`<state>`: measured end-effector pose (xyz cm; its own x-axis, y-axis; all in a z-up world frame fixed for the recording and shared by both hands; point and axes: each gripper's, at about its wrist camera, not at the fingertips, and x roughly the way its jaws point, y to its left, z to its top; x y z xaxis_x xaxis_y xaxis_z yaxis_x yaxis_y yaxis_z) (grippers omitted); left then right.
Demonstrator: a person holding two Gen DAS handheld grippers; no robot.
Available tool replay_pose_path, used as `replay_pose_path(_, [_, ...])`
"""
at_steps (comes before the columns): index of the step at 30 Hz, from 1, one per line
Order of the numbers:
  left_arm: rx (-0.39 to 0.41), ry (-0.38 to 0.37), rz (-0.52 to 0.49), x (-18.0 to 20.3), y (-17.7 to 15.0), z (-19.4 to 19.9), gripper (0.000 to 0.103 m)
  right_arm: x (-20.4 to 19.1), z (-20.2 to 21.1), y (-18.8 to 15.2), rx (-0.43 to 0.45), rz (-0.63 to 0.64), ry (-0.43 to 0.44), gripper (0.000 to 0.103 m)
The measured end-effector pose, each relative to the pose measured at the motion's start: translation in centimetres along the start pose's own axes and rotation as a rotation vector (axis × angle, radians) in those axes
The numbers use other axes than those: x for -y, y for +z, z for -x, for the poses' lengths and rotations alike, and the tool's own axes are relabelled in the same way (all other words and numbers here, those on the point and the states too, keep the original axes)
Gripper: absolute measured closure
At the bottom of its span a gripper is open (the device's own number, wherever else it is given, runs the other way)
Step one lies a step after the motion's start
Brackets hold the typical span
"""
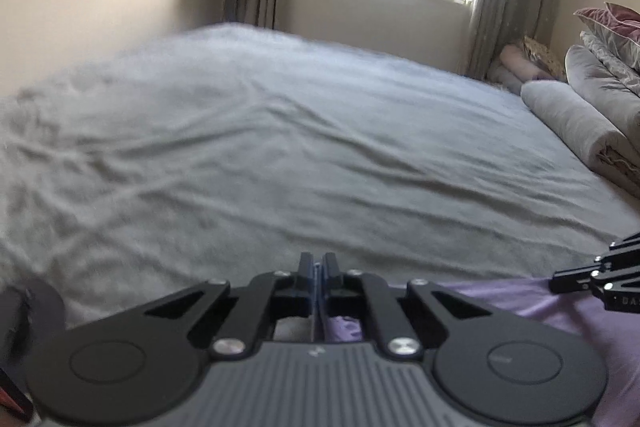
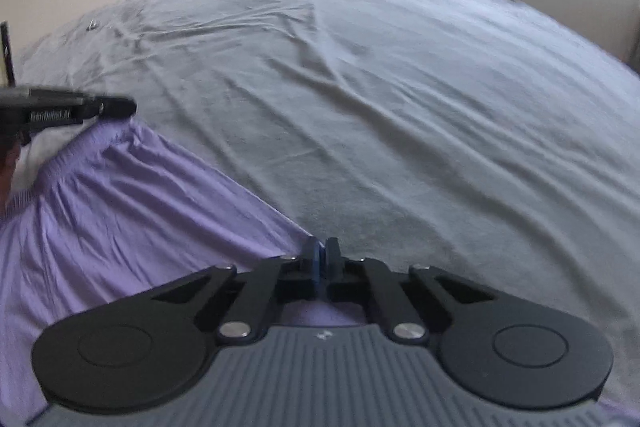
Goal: Fold clothes
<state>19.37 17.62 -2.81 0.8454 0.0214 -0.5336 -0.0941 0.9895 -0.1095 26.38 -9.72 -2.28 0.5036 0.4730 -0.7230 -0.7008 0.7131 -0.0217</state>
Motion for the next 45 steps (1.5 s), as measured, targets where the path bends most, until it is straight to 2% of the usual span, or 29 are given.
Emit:
replay_pose_path(6, [0.040, 0.048, -0.021, 0.2, 0.2, -0.2, 0.099, 0.7, 0.7, 0.7, 0.144, -0.077, -0.101, 0.103])
replay_pose_path(8, [0.014, 0.062, -0.031, 0.3, -0.1, -0.9, 0.099, 0.9, 0.1, 0.8, 0.153, -0.092, -0.129, 0.103])
replay_pose_path(14, [-0.053, 0.084, -0.042, 0.2, -0.2, -2.1, 0.094, 0.1, -1.6, 0.3, 0.083, -0.082, -0.162, 0.100])
replay_pose_path(16, [-0.062, 0.083, -0.046, 0.4, 0.0, -1.6, 0.088, 0.4, -0.5, 0.2, 0.087, -0.113, -0.152, 0.092])
replay_pose_path(17, [-0.063, 0.081, -0.054, 0.5, 0.0, -1.2, 0.081, 0.5, 0.3, 0.1, 0.091, -0.134, -0.153, 0.089])
replay_pose_path(18, [-0.058, 0.078, -0.061, 0.8, 0.0, -0.6, 0.072, 0.7, 1.0, 0.0, 0.095, -0.154, -0.153, 0.082])
replay_pose_path(20, [-0.051, 0.073, -0.070, 1.2, 0.0, 0.4, 0.062, 1.3, 3.2, -1.0, 0.102, -0.200, -0.166, 0.067])
replay_pose_path(21, [-0.051, 0.069, -0.072, 1.5, 0.0, 1.0, 0.058, 1.6, 4.4, -1.5, 0.105, -0.223, -0.173, 0.067])
replay_pose_path(28, [-0.059, -0.005, -0.082, 3.7, -0.6, 5.5, 0.051, 2.6, 11.1, -6.5, 0.093, -0.420, -0.236, 0.067])
replay_pose_path(32, [-0.075, -0.050, -0.076, 4.6, -1.7, 8.2, 0.046, 1.3, 13.6, -9.9, 0.091, -0.516, -0.207, 0.067])
replay_pose_path(36, [-0.092, -0.069, -0.032, 4.5, -2.9, 10.5, 0.043, -0.8, 14.4, -12.2, 0.071, -0.531, -0.171, 0.067])
replay_pose_path(42, [-0.099, -0.009, 0.097, 1.5, -4.1, 12.4, 0.043, -3.2, 14.2, -11.8, 0.058, -0.475, -0.145, 0.067])
replay_pose_path(45, [-0.122, 0.015, 0.109, 0.2, -3.9, 11.8, 0.043, -4.4, 14.1, -11.3, 0.067, -0.434, -0.127, 0.067])
